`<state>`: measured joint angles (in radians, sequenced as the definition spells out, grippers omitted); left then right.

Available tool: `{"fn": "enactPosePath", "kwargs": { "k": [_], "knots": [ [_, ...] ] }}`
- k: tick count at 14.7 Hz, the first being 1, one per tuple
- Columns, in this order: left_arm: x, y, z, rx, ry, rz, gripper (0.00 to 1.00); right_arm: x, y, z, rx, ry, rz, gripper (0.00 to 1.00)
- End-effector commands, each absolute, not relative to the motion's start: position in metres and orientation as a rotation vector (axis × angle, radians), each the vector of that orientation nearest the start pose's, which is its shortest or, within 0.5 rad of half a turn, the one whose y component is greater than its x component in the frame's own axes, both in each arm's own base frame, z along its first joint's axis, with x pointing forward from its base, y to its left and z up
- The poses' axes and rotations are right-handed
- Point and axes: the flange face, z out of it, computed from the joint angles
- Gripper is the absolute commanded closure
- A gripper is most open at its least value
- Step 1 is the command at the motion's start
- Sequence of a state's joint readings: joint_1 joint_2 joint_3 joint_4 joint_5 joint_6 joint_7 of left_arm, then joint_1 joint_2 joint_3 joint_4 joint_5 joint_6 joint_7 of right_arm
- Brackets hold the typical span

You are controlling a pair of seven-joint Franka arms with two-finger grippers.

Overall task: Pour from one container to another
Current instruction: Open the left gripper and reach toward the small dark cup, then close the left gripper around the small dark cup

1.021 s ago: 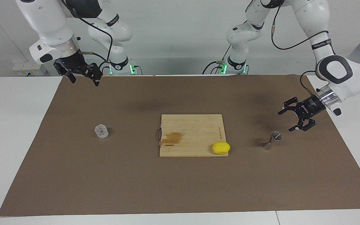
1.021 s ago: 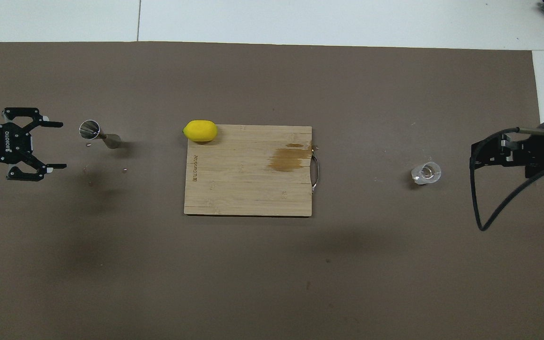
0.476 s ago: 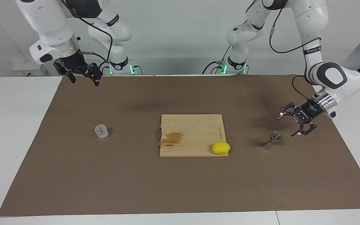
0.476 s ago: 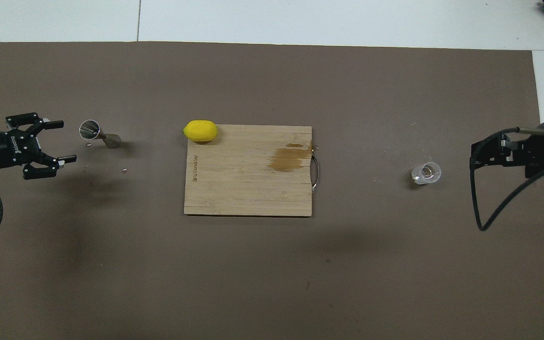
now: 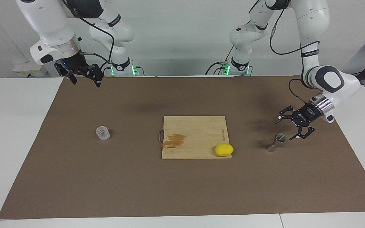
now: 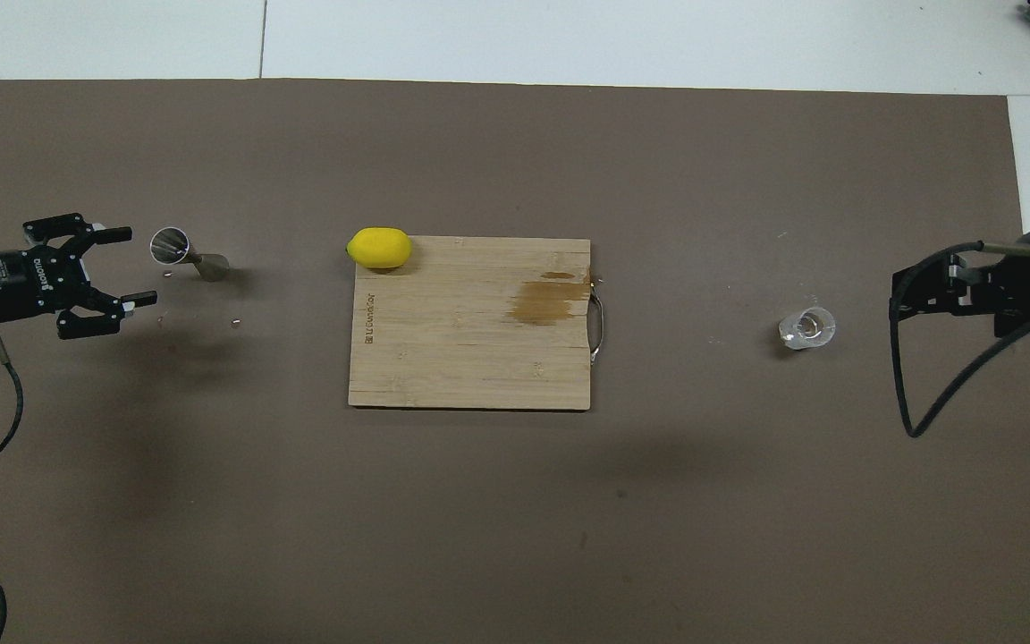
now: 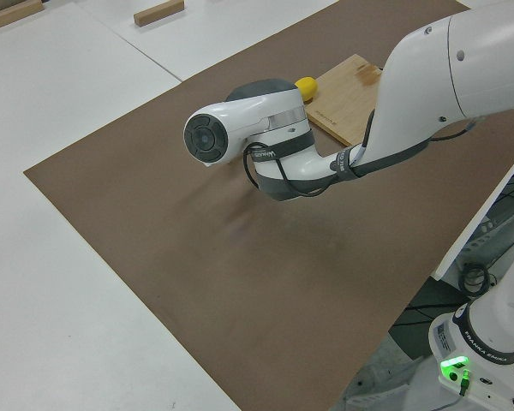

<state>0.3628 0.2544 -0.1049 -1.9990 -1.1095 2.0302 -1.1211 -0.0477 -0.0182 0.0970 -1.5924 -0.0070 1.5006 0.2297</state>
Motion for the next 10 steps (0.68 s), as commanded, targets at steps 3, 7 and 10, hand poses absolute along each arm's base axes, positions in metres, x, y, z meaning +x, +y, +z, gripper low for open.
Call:
{"fn": "enactPosePath", "kwargs": {
  "k": [3,7,10],
  "knots": [
    [0.581,0.097,0.328,1.170,1.922,-0.671,0.00,0.540,0.023,0.618,-3.147,0.267,0.099,0.00],
    [0.584,0.088,0.324,1.167,1.924,-0.671,0.01,0.540,0.022,0.618,-3.147,0.269,0.099,0.00],
    [0.585,0.085,0.326,1.161,1.919,-0.672,0.05,0.540,0.023,0.618,-3.147,0.267,0.099,0.00]
  ]
}}
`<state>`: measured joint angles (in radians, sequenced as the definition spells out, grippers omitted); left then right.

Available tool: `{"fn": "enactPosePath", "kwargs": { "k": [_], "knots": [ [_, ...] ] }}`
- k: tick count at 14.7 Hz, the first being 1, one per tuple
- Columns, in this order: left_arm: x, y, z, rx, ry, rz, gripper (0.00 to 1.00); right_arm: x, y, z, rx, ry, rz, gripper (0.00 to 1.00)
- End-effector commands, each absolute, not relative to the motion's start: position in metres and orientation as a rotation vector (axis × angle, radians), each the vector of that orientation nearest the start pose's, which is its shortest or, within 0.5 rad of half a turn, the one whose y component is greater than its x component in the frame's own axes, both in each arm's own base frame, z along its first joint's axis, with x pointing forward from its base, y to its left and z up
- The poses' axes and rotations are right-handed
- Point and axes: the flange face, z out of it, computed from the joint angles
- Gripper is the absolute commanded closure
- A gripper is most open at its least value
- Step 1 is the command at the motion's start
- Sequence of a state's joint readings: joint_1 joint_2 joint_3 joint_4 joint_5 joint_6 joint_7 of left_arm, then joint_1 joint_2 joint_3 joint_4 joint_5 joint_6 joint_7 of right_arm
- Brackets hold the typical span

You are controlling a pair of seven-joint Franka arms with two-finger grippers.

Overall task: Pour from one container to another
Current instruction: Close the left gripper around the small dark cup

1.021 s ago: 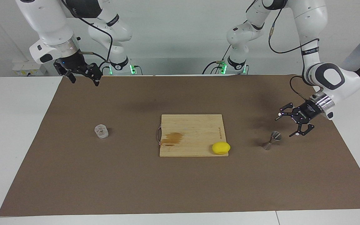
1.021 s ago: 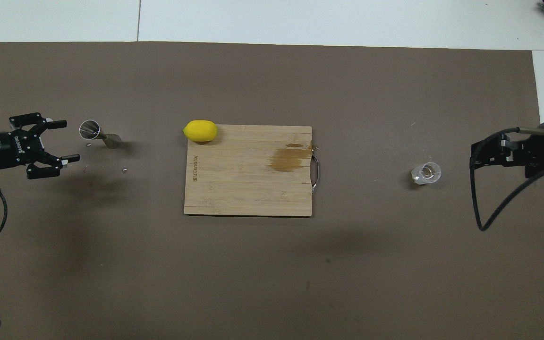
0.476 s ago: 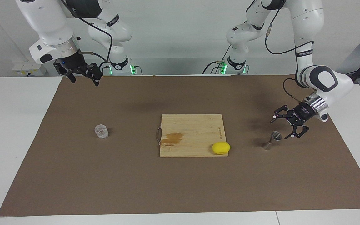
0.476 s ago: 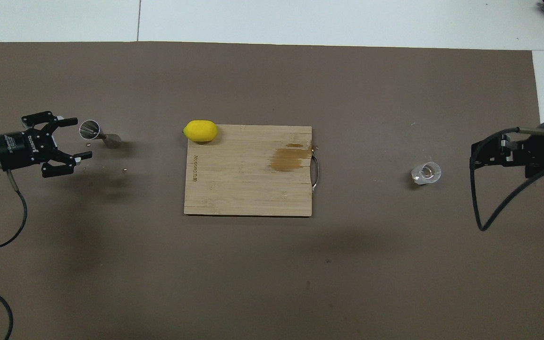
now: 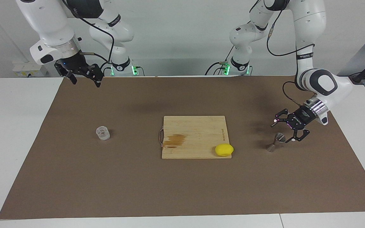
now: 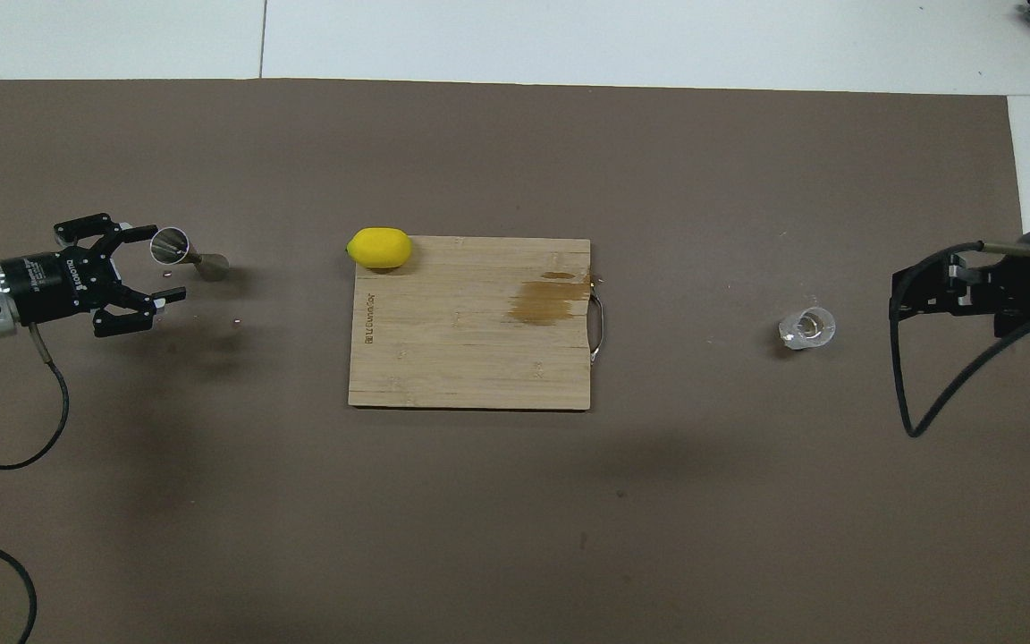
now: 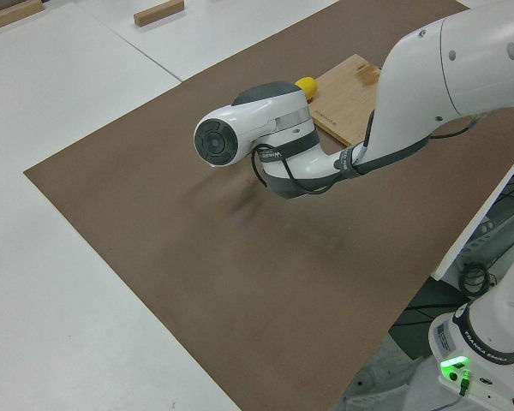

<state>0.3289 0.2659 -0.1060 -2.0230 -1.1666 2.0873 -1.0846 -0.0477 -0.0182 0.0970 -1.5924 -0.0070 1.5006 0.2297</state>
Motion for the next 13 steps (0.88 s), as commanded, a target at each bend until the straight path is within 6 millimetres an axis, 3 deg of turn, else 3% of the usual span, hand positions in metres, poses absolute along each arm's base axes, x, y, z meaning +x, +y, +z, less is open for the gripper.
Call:
{"fn": "enactPosePath", "kwargs": {
  "k": [1,4,6,7,8,9,13],
  "knots": [
    [0.5845,0.0849,0.3257,1.161,1.919,-0.672,0.08,0.5402,0.0230,0.6185,-3.147,0.267,0.099,0.00],
    [0.5846,0.0852,0.3257,1.160,1.920,-0.670,0.16,0.5401,0.0230,0.6177,-3.147,0.267,0.102,0.00],
    [0.5846,0.0849,0.3257,1.158,1.920,-0.673,0.31,0.5402,0.0230,0.6184,-3.147,0.267,0.099,0.00],
    [0.5841,0.0848,0.3251,1.157,1.921,-0.674,0.55,0.5402,0.0222,0.6185,-3.147,0.269,0.099,0.00],
    [0.5835,0.0854,0.3253,1.155,1.922,-0.676,0.86,0.5402,0.0230,0.6185,-3.147,0.267,0.099,0.00],
    [0.5825,0.0850,0.3240,1.155,1.925,-0.681,0.99,0.5402,0.0230,0.6185,-3.147,0.267,0.099,0.00],
    [0.5829,0.0862,0.3268,1.145,1.924,-0.695,1.00,0.5402,0.0230,0.6185,-3.147,0.267,0.099,0.00]
  ]
}}
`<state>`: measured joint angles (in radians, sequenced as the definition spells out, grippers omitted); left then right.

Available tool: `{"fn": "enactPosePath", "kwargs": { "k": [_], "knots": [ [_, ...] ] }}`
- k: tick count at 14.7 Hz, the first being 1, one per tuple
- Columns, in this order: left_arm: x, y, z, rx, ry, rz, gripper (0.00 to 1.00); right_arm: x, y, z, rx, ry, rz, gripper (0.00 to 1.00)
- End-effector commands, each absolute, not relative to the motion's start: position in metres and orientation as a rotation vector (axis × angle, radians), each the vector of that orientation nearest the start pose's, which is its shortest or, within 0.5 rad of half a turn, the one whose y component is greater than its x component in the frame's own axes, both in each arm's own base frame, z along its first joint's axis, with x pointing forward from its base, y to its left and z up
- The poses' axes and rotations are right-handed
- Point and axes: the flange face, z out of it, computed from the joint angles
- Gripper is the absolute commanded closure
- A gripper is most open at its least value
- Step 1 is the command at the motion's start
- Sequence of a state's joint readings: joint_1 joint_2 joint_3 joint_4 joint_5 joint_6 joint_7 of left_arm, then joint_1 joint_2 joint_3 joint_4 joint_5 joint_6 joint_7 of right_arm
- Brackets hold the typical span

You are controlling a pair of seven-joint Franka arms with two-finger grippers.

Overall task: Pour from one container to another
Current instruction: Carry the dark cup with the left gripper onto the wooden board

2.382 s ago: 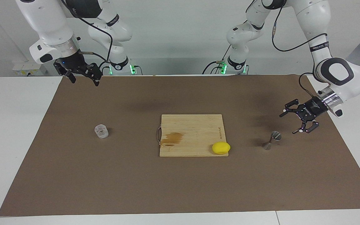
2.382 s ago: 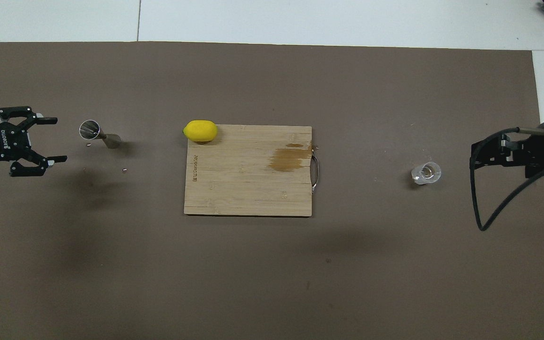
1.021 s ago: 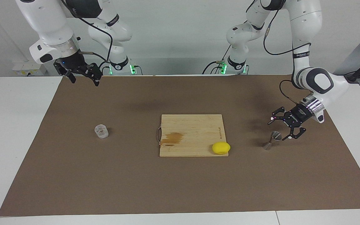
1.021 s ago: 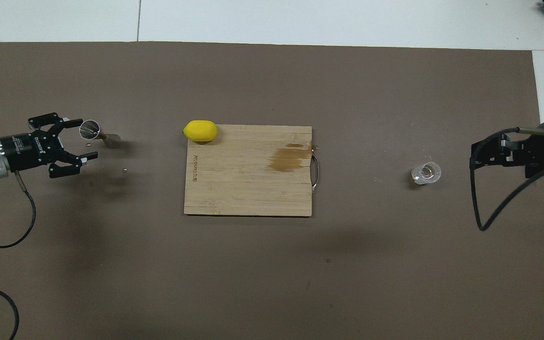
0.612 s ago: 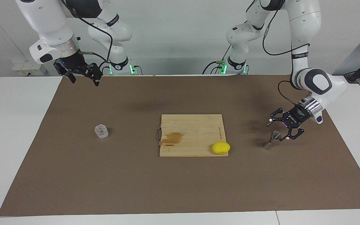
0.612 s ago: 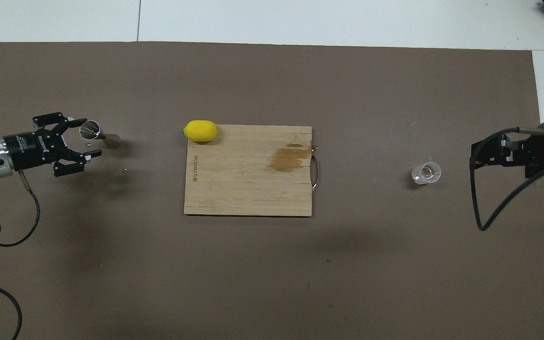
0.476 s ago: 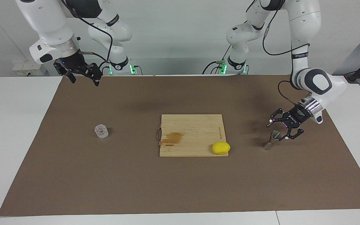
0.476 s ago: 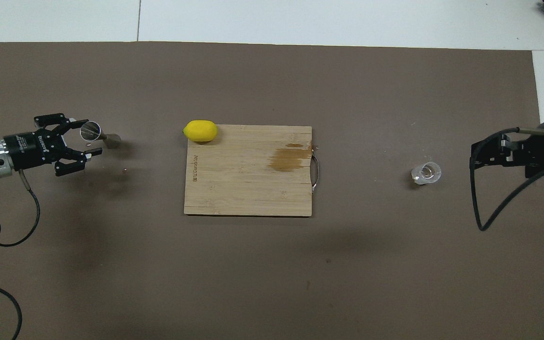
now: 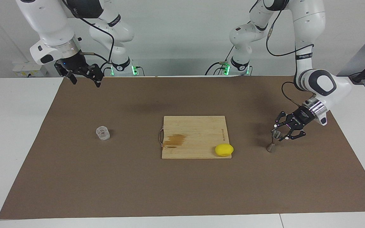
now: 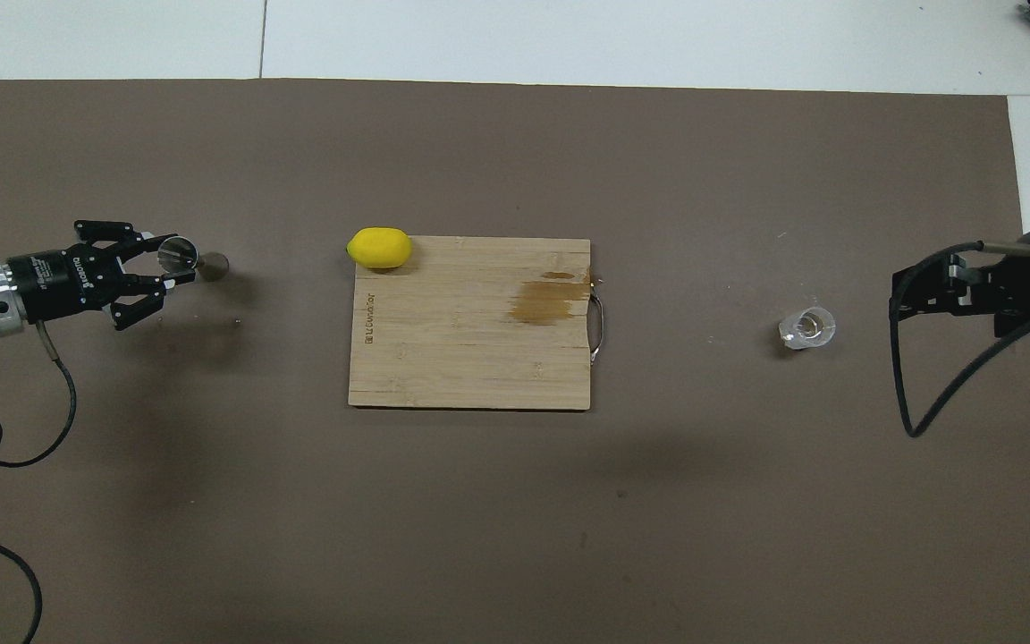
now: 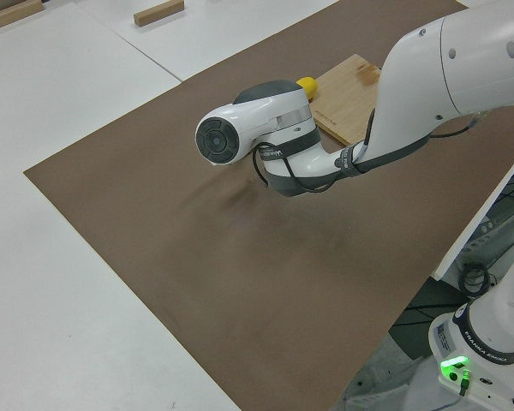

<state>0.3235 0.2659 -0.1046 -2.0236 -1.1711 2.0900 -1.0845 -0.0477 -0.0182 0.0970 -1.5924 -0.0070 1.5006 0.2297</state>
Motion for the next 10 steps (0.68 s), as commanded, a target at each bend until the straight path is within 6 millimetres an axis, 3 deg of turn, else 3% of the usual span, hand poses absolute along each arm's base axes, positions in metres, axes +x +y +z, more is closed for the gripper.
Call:
{"fn": "enactPosePath", "kwargs": {
  "k": [1,7,10],
  "knots": [
    [0.583,0.085,0.328,1.138,1.924,-0.713,1.00,0.540,0.023,0.618,-3.147,0.267,0.099,0.00],
    [0.587,0.059,0.346,1.080,1.888,-0.857,1.00,0.540,0.022,0.618,-3.147,0.264,0.099,0.00],
    [0.586,0.021,0.379,1.142,1.839,-0.854,1.00,0.539,0.023,0.617,-3.147,0.276,0.116,0.01]
  ]
}}
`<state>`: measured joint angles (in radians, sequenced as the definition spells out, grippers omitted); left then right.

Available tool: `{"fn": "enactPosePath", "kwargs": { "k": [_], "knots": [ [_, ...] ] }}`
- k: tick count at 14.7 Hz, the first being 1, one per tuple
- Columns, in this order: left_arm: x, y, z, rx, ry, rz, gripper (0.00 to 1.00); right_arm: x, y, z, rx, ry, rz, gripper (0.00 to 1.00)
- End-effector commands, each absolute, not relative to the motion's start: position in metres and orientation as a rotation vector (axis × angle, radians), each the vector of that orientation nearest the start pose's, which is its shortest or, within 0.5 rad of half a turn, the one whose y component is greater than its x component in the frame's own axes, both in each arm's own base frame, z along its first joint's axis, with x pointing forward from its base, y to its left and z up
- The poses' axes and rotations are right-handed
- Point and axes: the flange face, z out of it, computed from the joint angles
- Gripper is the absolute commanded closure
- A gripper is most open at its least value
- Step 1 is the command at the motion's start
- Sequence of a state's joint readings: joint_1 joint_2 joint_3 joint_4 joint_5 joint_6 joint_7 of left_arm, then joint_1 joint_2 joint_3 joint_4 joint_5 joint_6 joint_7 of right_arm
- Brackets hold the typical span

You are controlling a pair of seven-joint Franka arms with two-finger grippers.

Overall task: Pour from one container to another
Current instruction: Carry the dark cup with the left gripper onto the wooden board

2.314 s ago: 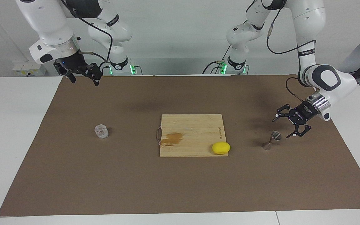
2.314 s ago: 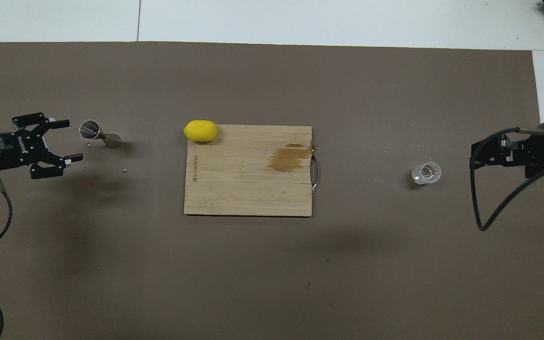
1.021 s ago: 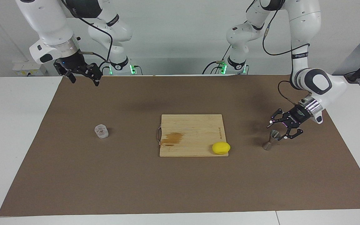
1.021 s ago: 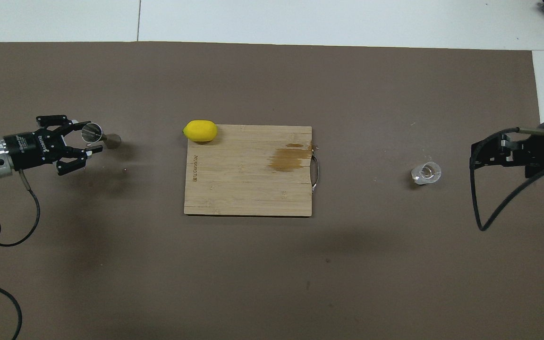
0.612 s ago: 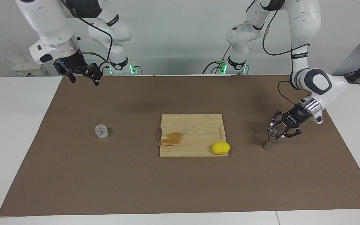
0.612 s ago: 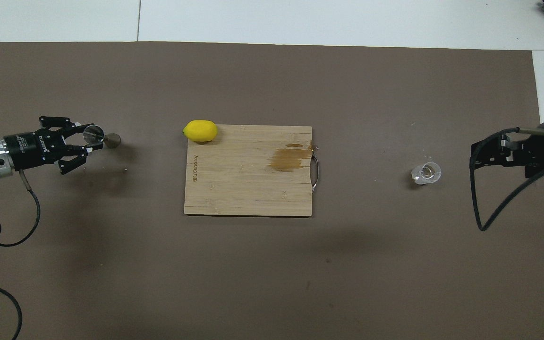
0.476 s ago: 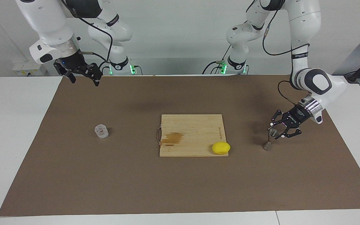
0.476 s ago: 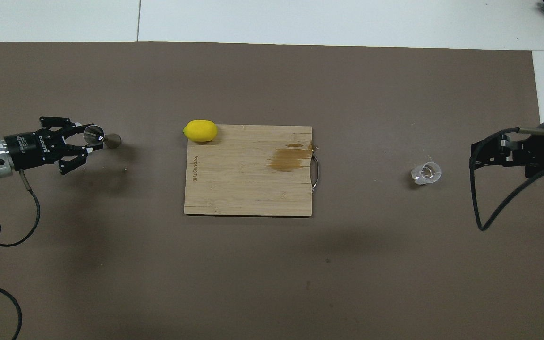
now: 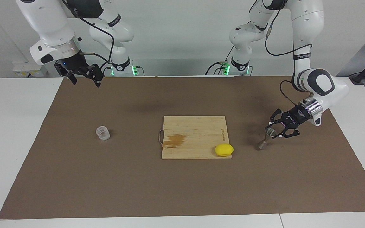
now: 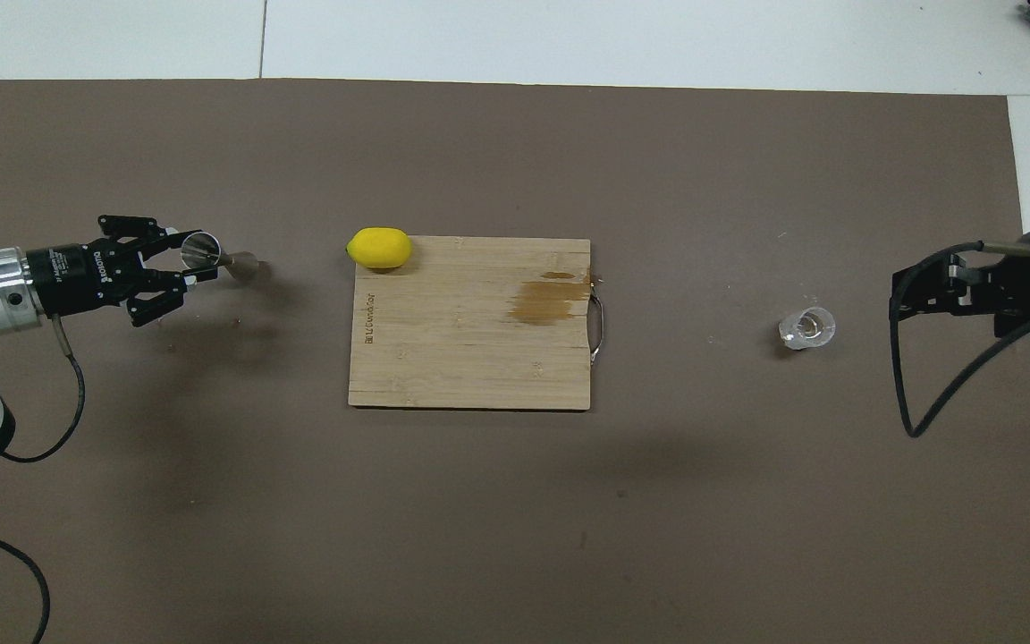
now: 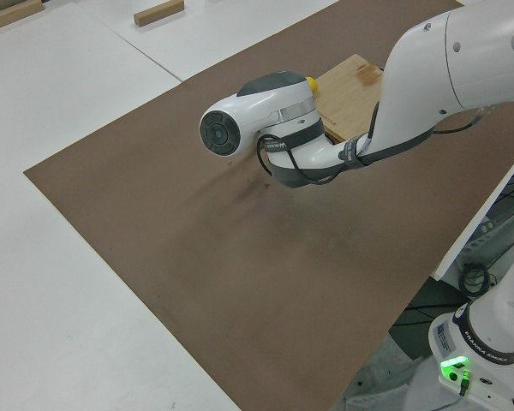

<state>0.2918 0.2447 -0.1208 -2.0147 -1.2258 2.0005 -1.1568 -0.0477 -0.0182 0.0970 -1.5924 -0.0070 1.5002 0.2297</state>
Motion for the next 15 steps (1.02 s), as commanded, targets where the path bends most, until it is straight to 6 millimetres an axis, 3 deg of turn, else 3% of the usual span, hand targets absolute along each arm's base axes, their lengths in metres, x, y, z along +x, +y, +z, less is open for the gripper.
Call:
{"fn": "enactPosePath", "kwargs": {
  "k": [1,4,8,10,12,15],
  "knots": [
    [0.585,0.005,0.391,1.155,1.829,-0.859,1.00,0.540,0.024,0.616,-3.145,0.303,0.101,0.07],
    [0.582,-0.044,0.416,1.174,1.817,-0.886,1.00,0.545,0.019,0.616,-3.125,0.419,0.041,0.11],
    [0.576,-0.122,0.430,1.163,1.820,-0.874,1.00,0.557,0.017,0.603,-2.981,0.789,0.062,0.08],
    [0.570,-0.162,0.431,1.124,1.844,-0.856,1.00,0.563,0.007,0.589,-2.924,0.953,0.091,0.08],
    [0.561,-0.201,0.428,1.060,1.863,-0.835,1.00,0.571,-0.022,0.572,-2.701,1.239,0.135,0.07],
    [0.542,-0.253,0.419,0.961,1.903,-0.794,1.00,0.578,-0.046,0.545,-2.559,1.383,0.213,0.05]
  ]
}}
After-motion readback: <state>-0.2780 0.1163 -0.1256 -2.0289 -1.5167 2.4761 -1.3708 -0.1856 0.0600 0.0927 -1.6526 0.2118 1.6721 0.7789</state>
